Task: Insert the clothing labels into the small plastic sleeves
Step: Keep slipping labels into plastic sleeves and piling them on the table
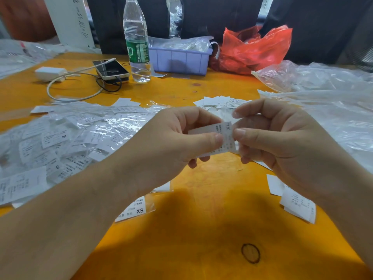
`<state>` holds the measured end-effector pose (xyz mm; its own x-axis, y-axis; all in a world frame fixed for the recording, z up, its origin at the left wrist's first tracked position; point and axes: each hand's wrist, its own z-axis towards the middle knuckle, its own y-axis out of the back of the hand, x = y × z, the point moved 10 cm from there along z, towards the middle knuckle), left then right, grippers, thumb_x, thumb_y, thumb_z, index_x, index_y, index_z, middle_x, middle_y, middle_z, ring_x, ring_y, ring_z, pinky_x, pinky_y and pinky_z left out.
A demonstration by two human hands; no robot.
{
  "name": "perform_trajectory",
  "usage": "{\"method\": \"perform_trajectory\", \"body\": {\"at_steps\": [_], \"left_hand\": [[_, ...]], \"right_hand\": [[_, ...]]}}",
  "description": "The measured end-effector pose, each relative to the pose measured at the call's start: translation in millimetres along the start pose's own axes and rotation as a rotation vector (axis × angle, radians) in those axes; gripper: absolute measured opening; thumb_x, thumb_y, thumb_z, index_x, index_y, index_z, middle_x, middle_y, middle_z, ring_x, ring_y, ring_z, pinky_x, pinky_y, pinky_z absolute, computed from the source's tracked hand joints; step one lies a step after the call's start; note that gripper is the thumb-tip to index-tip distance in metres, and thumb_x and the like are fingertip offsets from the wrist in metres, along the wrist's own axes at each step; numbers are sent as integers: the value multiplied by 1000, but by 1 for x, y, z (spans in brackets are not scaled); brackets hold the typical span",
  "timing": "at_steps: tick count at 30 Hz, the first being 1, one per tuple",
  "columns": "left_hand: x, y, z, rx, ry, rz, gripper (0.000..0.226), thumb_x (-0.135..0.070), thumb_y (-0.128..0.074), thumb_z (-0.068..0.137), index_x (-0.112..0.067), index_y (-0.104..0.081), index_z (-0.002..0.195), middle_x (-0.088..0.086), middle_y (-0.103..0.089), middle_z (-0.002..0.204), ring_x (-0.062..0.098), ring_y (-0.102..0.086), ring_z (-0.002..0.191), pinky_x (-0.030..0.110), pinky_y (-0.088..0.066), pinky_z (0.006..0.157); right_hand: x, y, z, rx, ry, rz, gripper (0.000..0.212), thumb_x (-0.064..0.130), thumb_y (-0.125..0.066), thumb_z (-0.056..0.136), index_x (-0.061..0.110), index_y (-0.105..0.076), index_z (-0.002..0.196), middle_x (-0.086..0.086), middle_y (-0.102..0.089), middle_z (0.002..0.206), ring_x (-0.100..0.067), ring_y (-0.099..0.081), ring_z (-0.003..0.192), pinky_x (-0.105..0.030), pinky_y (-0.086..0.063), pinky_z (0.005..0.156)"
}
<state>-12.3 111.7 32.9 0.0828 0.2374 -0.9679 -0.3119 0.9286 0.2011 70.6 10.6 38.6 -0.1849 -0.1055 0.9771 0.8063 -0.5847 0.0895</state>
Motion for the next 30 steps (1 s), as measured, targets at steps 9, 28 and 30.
{"method": "perform_trajectory", "body": {"at_steps": [9,28,30], "left_hand": [[-1,25,4,-154,-15,-58,10,-24,-62,75,-18,-70,79,1,-67,63,14,-54,51,25,-43,47],[-13,13,-2,-124,-80,58,8,-12,-63,91,-18,-68,88,-8,-70,67,2,-59,53,17,-45,47],[-16,13,-3,-122,-95,67,7,-11,-63,90,-16,-68,88,-11,-69,66,2,-60,53,13,-44,47]], "right_hand": [[9,11,0,-87,41,-13,26,17,-74,67,18,-66,92,-8,-71,71,-18,-56,55,-27,-50,51],[4,0,-1,-26,8,-17,33,16,-75,67,13,-64,97,-10,-71,73,-17,-56,56,-26,-49,50],[3,1,-1,-26,4,-15,32,11,-79,69,13,-65,97,-12,-71,74,-17,-56,55,-26,-49,50]]}}
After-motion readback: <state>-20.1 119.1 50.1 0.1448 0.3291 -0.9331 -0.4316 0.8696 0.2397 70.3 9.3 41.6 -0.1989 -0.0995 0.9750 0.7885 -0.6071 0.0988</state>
